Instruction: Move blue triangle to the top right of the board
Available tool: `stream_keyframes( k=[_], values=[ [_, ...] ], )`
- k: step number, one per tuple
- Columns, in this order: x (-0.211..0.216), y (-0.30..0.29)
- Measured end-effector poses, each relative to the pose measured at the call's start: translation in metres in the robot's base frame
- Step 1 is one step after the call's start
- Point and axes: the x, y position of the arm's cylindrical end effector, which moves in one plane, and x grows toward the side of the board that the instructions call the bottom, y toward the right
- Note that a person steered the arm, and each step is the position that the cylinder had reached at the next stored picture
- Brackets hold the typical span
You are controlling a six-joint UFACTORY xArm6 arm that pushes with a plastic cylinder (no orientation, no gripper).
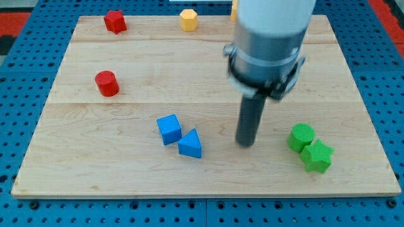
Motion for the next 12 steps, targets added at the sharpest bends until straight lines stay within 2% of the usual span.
stream_keyframes(
  k=[1,2,4,5,9,11,12],
  values=[
    [0.050,-0.051],
    [0.015,-0.094],
    [-0.043,-0.030],
    [-0.039,-0.014],
    [-0.020,-0.012],
    [-0.020,-0.015],
    [-0.042,0.009]
  ],
)
